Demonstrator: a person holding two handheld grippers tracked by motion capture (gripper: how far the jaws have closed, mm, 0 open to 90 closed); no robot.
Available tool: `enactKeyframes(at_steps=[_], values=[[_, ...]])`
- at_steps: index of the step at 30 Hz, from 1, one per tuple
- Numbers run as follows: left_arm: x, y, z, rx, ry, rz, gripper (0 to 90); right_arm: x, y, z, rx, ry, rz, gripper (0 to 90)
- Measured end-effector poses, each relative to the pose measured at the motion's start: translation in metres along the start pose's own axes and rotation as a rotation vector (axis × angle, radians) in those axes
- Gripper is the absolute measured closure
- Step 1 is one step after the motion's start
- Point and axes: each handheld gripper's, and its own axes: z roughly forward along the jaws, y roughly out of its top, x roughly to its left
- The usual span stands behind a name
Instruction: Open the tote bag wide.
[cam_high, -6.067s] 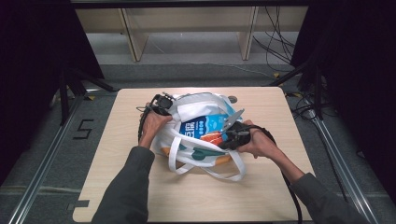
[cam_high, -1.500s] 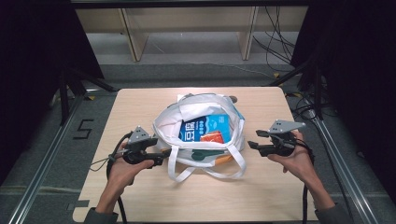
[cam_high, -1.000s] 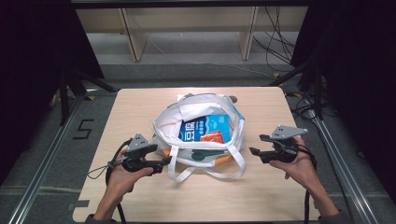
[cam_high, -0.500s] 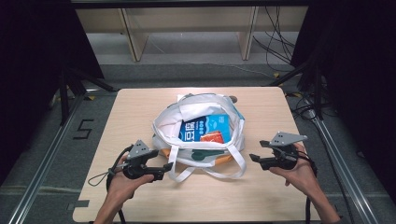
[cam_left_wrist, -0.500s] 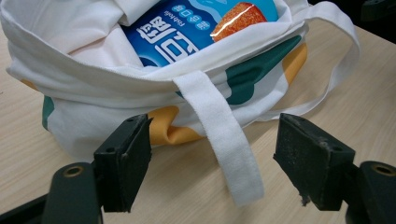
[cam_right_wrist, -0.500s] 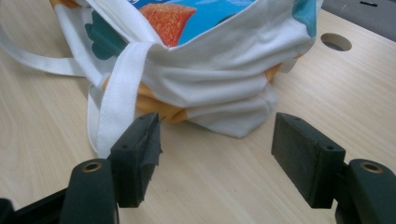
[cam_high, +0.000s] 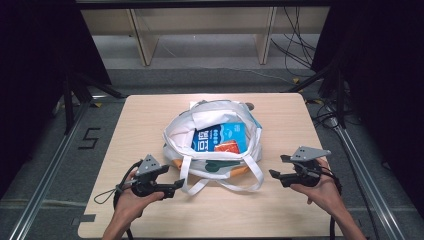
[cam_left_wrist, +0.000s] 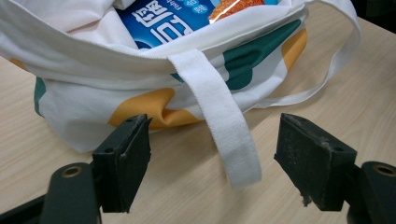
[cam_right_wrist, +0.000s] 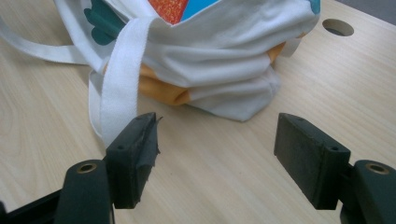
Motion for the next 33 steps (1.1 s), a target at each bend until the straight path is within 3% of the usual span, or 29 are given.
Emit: enactKeyframes(at_steps=[2, 3, 6, 7, 8, 9, 10, 11, 12, 13, 14, 15, 16, 17, 18, 19, 20, 21, 22, 23, 26, 30, 31, 32, 33], values=[[0.002, -0.002, -0.001, 0.027, -0.002, 0.03, 23.6, 0.001, -0.002, 0.0, 0.0, 0.004, 0.005, 31.0], [-0.001, -0.004, 0.002, -0.001, -0.002, -0.006, 23.6, 0.002, -0.003, -0.001, -0.004, -0.002, 0.001, 30.9], [0.0, -0.008, 0.002, 0.026, -0.015, 0.03, 23.6, 0.005, -0.006, -0.001, -0.004, 0.003, 0.004, 29.8], [-0.004, -0.009, 0.003, 0.017, -0.009, -0.011, 23.6, 0.006, -0.007, -0.002, -0.005, -0.004, 0.014, 29.8], [-0.003, -0.009, 0.002, 0.023, -0.01, 0.007, 23.5, 0.007, -0.008, -0.003, -0.001, 0.001, 0.03, 29.8], [-0.003, -0.009, 0.002, 0.02, -0.02, 0.02, 23.5, 0.007, -0.009, -0.003, -0.014, -0.006, 0.012, 29.8], [-0.005, -0.01, 0.003, 0.008, -0.013, 0.011, 23.5, 0.009, -0.01, -0.004, -0.006, 0.003, 0.03, 29.8], [-0.004, -0.01, 0.002, 0.022, -0.014, 0.037, 23.4, 0.009, -0.011, -0.004, -0.009, 0.002, 0.023, 29.8], [-0.006, -0.011, 0.003, 0.006, -0.021, 0.012, 23.3, 0.01, -0.012, -0.004, -0.011, 0.0, 0.023, 29.7], [-0.005, -0.011, 0.002, 0.031, -0.02, 0.042, 23.1, 0.01, -0.013, -0.004, -0.007, 0.011, 0.027, 29.6], [-0.008, -0.013, 0.004, 0.002, -0.029, 0.014, 23.1, 0.013, -0.014, -0.005, -0.007, -0.001, 0.047, 29.6], [-0.008, -0.013, 0.002, 0.021, -0.019, 0.034, 23.0, 0.011, -0.015, -0.005, -0.004, 0.01, 0.027, 29.5], [-0.008, -0.014, 0.002, 0.024, -0.031, 0.034, 23.0, 0.015, -0.017, -0.005, 0.002, 0.01, 0.062, 29.4], [-0.01, -0.015, 0.003, 0.012, -0.026, 0.019, 23.0, 0.014, -0.018, -0.005, -0.009, 0.003, 0.042, 29.3], [-0.009, -0.016, 0.002, 0.031, -0.031, 0.041, 22.8, 0.015, -0.019, -0.005, -0.004, 0.005, 0.053, 29.1], [-0.013, -0.018, 0.003, 0.016, -0.031, 0.0, 22.7, 0.016, -0.02, -0.005, 0.004, 0.011, 0.059, 28.8], [-0.013, -0.02, 0.004, 0.01, -0.03, 0.005, 22.7, 0.018, -0.022, -0.005, -0.002, 0.002, 0.065, 28.5], [-0.013, -0.021, 0.003, 0.027, -0.028, 0.016, 22.7, 0.017, -0.023, -0.004, -0.011, 0.002, 0.034, 28.2], [-0.016, -0.023, 0.005, 0.007, -0.025, 0.0, 22.6, 0.02, -0.024, -0.006, -0.002, 0.002, 0.051, 28.0], [-0.015, -0.025, 0.004, 0.02, -0.033, 0.034, 22.5, 0.022, -0.025, -0.006, -0.006, 0.0, 0.044, 27.5], [-0.019, -0.03, 0.006, 0.009, -0.036, 0.001, 22.5, 0.024, -0.029, -0.005, -0.001, -0.001, 0.029, 27.2], [-0.022, -0.035, 0.006, 0.025, -0.037, 0.009, 22.3, 0.028, -0.035, -0.004, 0.022, 0.001, 0.059, 27.2], [-0.024, -0.036, 0.006, 0.022, -0.036, 0.001, 22.2, 0.026, -0.036, -0.004, 0.013, -0.009, 0.03, 27.3], [-0.024, -0.038, 0.006, 0.034, -0.041, 0.024, 22.3, 0.027, -0.038, -0.004, 0.022, -0.008, 0.042, 27.3], [-0.026, -0.039, 0.007, 0.016, -0.032, 0.006, 22.2, 0.028, -0.039, -0.004, 0.025, -0.001, 0.042, 27.3]])
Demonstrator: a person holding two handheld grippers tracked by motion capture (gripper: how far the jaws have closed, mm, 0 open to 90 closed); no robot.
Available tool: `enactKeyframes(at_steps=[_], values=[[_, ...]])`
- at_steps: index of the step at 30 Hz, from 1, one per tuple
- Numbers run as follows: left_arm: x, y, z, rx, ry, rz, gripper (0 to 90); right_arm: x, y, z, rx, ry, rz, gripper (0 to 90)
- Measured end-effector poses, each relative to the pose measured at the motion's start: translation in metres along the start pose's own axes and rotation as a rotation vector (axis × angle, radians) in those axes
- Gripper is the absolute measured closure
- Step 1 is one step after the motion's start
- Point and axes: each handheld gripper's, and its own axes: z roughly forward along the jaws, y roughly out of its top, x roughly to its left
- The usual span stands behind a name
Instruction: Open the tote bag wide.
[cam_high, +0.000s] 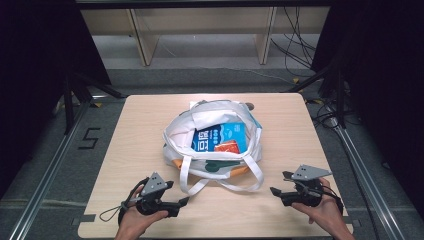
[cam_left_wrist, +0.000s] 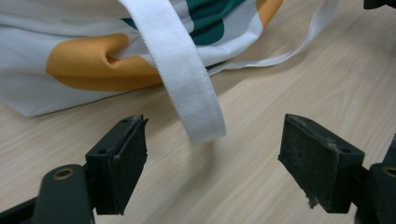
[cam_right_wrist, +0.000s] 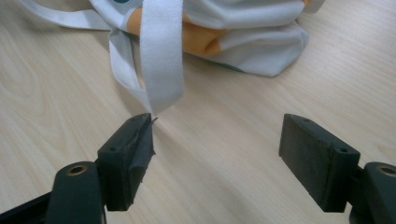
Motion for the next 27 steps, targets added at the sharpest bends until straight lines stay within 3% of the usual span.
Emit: enactKeyframes(at_steps=[1, 2, 3, 5, 6, 7, 9, 10, 11, 12, 15, 16, 18, 21, 22, 24, 25, 27], values=[[0.001, -0.001, -0.001, 0.019, -0.004, 0.022, 22.2, 0.0, -0.001, 0.0, -0.001, -0.003, -0.005, 27.2], [-0.002, -0.003, 0.001, 0.003, -0.003, 0.0, 22.1, 0.002, -0.002, 0.0, 0.003, 0.004, 0.005, 27.2], [-0.001, -0.004, 0.0, 0.021, -0.007, 0.017, 22.1, 0.002, -0.003, -0.001, 0.005, 0.003, -0.007, 27.2], [-0.004, -0.007, 0.001, 0.009, -0.003, 0.005, 22.1, 0.004, -0.005, -0.001, -0.001, 0.001, -0.011, 27.3], [-0.001, -0.007, 0.0, 0.022, -0.005, 0.051, 22.1, 0.006, -0.006, -0.001, 0.009, 0.008, 0.002, 27.3], [-0.005, -0.009, 0.001, 0.014, 0.004, 0.015, 22.1, 0.008, -0.008, -0.001, 0.01, 0.003, 0.002, 27.2], [-0.005, -0.01, -0.001, 0.035, 0.006, 0.052, 22.0, 0.01, -0.01, -0.001, 0.016, 0.01, 0.002, 27.2], [-0.007, -0.012, 0.001, 0.024, 0.006, 0.036, 22.0, 0.01, -0.011, -0.001, 0.017, 0.015, -0.011, 27.3], [-0.007, -0.012, 0.0, 0.036, 0.008, 0.051, 22.0, 0.012, -0.013, -0.002, 0.017, 0.009, 0.0, 27.3], [-0.01, -0.014, 0.002, 0.014, 0.01, 0.022, 22.0, 0.012, -0.014, -0.002, 0.023, 0.012, -0.006, 27.3], [-0.01, -0.016, 0.002, 0.039, 0.004, 0.058, 21.9, 0.014, -0.016, -0.002, 0.015, 0.007, -0.023, 27.3], [-0.013, -0.018, 0.004, 0.021, 0.011, 0.03, 21.9, 0.015, -0.016, -0.003, 0.023, 0.019, -0.011, 27.3], [-0.014, -0.018, 0.005, 0.02, 0.006, 0.025, 21.9, 0.016, -0.018, -0.002, 0.021, 0.01, -0.029, 27.3], [-0.011, -0.018, 0.004, 0.021, 0.01, 0.059, 21.9, 0.016, -0.019, -0.002, 0.025, 0.012, -0.028, 27.3], [-0.012, -0.019, 0.005, 0.012, 0.008, 0.039, 21.9, 0.016, -0.019, -0.002, 0.025, 0.016, -0.027, 27.3], [-0.011, -0.019, 0.003, 0.029, 0.012, 0.039, 21.9, 0.016, -0.019, -0.001, 0.024, 0.019, -0.032, 27.3], [-0.008, -0.018, 0.003, 0.029, 0.017, 0.081, 21.9, 0.015, -0.019, -0.001, 0.025, 0.018, -0.035, 27.3], [-0.012, -0.02, 0.004, 0.017, 0.012, 0.019, 21.9, 0.016, -0.02, -0.001, 0.031, 0.019, -0.028, 27.3]])
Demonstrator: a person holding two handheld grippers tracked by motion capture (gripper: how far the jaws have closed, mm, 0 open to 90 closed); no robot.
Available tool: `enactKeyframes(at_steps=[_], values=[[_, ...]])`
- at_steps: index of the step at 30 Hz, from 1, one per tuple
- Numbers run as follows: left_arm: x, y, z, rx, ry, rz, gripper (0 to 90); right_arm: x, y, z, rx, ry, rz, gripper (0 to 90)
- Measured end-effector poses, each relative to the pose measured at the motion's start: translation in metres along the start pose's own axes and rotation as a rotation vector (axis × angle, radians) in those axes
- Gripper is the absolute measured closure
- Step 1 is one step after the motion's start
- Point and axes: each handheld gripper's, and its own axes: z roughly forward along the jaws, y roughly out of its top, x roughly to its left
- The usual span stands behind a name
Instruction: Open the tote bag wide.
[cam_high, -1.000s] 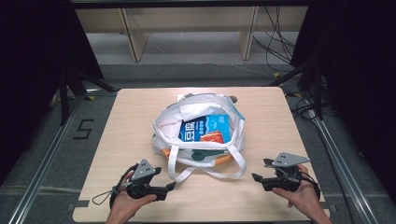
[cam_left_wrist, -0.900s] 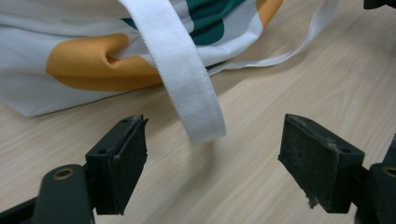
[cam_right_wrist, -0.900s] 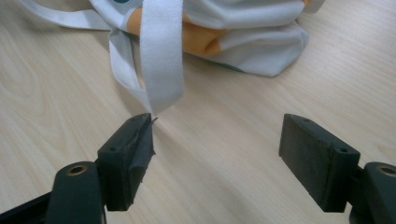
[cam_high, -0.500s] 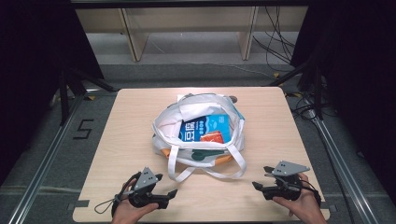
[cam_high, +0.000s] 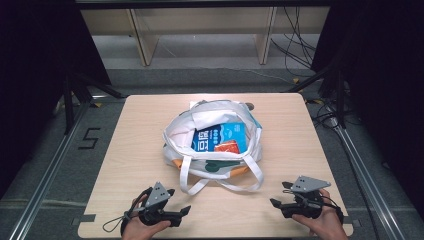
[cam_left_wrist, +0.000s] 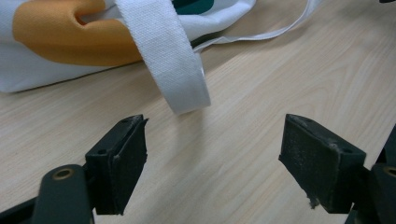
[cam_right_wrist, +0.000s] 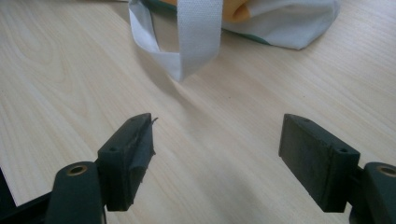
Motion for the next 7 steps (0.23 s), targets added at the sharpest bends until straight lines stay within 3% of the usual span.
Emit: enactKeyframes(at_steps=[3, 4, 5, 6, 7], values=[[0.0017, 0.0001, -0.0011, 0.018, -0.003, 0.023, 21.9, 0.0, -0.0001, 0.0, -0.002, -0.005, 0.001, 27.3], [0.0005, -0.0001, -0.0002, 0.004, -0.001, 0.004, 21.9, 0.0002, -0.0002, 0.0001, -0.001, -0.003, 0.002, 27.3], [0.0052, 0.0012, -0.0015, 0.023, 0.007, 0.071, 21.9, 0.0004, -0.0002, 0.0001, 0.001, -0.003, 0.005, 27.3], [0.0051, 0.0011, -0.0012, 0.019, 0.011, 0.064, 21.9, 0.0002, -0.0003, 0.0003, 0.002, 0.0, 0.006, 27.3], [0.0029, -0.0003, -0.0011, 0.02, 0.001, 0.02, 21.9, 0.0005, -0.0004, 0.0002, 0.005, 0.0, 0.012, 27.3]])
